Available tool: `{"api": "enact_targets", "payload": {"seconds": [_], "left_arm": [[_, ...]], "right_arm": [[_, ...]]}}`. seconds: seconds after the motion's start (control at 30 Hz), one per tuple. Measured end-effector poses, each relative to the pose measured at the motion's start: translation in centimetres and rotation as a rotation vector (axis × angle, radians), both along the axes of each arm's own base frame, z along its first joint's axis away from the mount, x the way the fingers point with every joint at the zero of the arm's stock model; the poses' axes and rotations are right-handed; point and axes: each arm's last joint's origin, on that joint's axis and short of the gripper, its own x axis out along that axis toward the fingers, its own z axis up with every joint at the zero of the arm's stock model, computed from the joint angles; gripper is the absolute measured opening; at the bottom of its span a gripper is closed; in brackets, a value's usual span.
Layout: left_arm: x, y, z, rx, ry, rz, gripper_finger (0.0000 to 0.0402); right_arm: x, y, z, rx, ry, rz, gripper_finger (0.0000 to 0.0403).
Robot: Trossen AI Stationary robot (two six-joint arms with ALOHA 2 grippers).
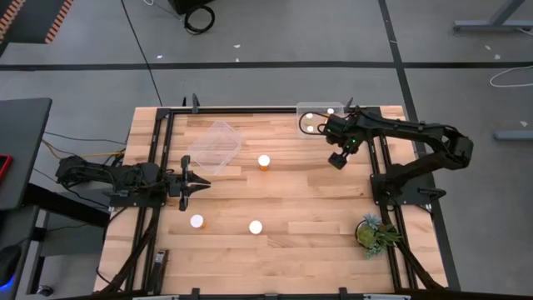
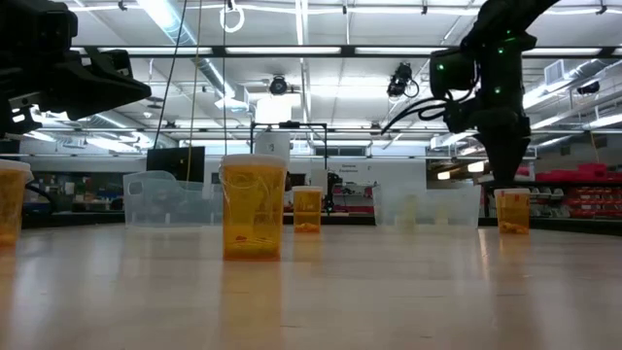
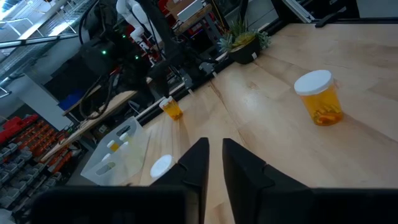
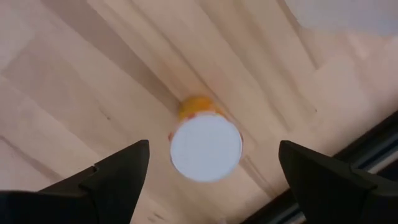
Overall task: Pick and place medicine bottles into bin by pill shape (circle, oval)
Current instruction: Move the orange pill bottle to the center of the table
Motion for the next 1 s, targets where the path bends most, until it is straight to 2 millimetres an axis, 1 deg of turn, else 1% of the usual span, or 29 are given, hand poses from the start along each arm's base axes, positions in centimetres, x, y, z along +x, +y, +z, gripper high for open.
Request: {"api": "enact_targets", "payload": {"seconds": [0.17, 0.33, 0.47, 0.67, 0.8, 1.0], "left_arm": [[0.0, 0.0, 0.0, 0.000, 0.000, 0.000, 0.0053], [0.0, 0.0, 0.0, 0.000, 0.000, 0.000, 0.0059], [0.0, 0.0, 0.0, 0.000, 0.000, 0.000, 0.0057], [0.0, 0.0, 0.0, 0.000, 0.000, 0.000, 0.0051], [0.0, 0.0, 0.0, 0.000, 0.000, 0.000, 0.0056], [0.0, 0.0, 0.0, 0.000, 0.000, 0.000, 0.0057]], "right_arm": [[0.2, -0.1, -0.1, -0.015, -0.025, -0.005, 0.0365], [-0.3, 0.2, -1.4, 0.002, 0.005, -0.020, 0.0365], [-0.6, 0.3, -2.4, 0.007, 0.013, -0.020, 0.0365], [-0.5, 0.3, -3.1, -0.004, -0.014, -0.020, 0.0364], [-0.6, 0.4, -3.2, 0.000, -0.015, -0.038, 0.0342], [-0.6, 0.4, -3.2, 0.004, -0.018, -0.045, 0.0283]]}}
